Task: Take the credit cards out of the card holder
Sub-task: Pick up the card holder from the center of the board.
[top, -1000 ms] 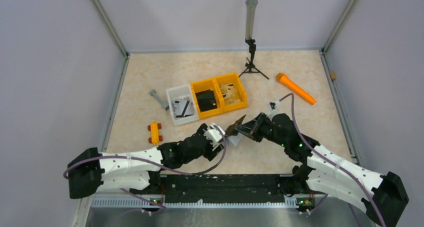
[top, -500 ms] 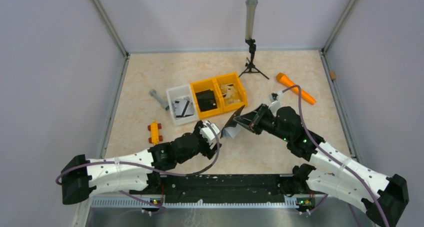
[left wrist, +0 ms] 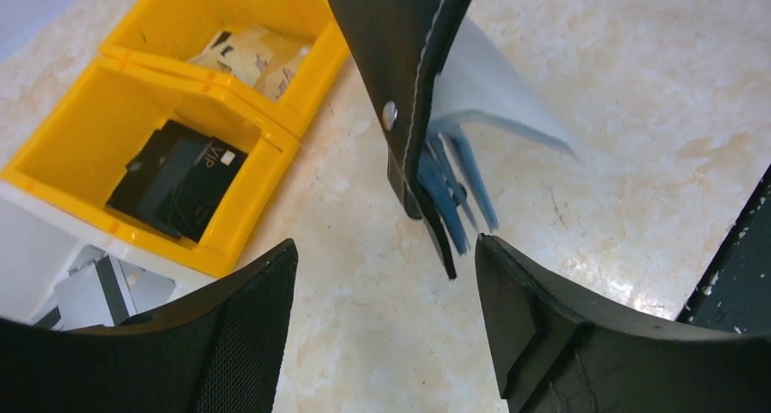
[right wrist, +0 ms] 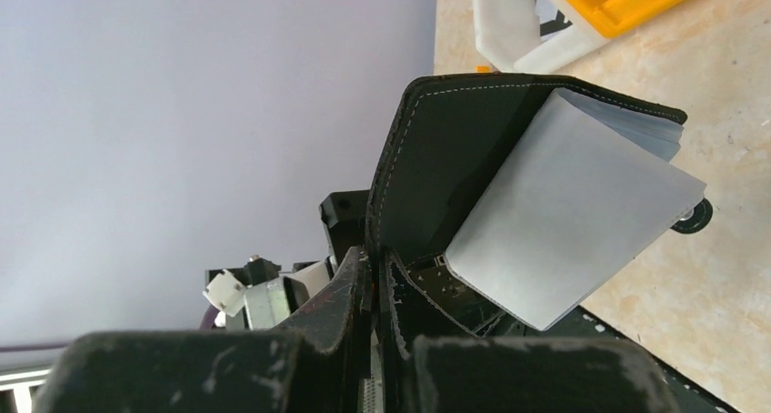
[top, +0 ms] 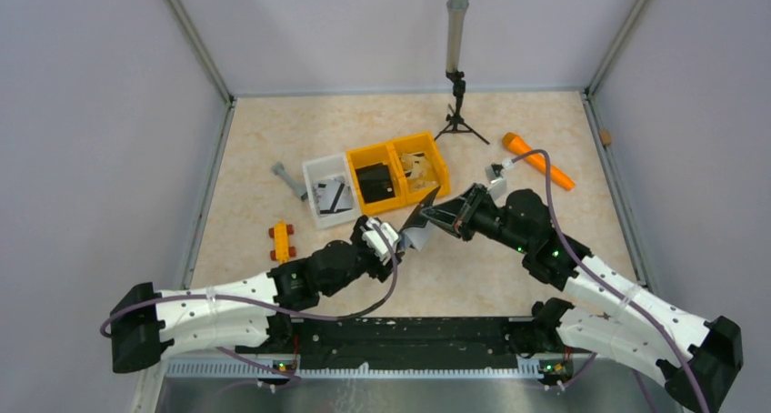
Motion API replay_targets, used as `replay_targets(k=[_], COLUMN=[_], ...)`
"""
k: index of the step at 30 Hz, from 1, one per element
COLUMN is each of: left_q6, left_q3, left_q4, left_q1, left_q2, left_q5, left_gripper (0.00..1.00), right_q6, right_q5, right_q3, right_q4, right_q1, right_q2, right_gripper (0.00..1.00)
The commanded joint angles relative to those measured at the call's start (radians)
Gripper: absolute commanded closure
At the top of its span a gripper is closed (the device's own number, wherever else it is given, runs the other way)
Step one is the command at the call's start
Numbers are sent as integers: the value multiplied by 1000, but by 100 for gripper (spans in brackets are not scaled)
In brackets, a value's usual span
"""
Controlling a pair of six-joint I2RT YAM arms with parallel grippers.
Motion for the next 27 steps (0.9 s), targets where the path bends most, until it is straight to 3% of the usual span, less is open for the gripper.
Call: replay_targets(k=[1,20,23,27], left_q6=[46,88,99,122], left_q3=[-9,16,18,23], left_q4=[137,86,85,77], left_q1=[-2,-3,-3,-3], left_q2=[-32,17,18,22], left_q5=[28,27,32,72], left_gripper=[26,30,38,71], right_q6=[29,48,50,52], right_q5=[-33,-50,-52,-52], right_q3=[52,62,60,60], right_q4=[76,88,89,88], right_q1=[-9,-10,-11,-10], right_q2=[-2,-14,-18,-20], right_gripper=[100,100,100,100])
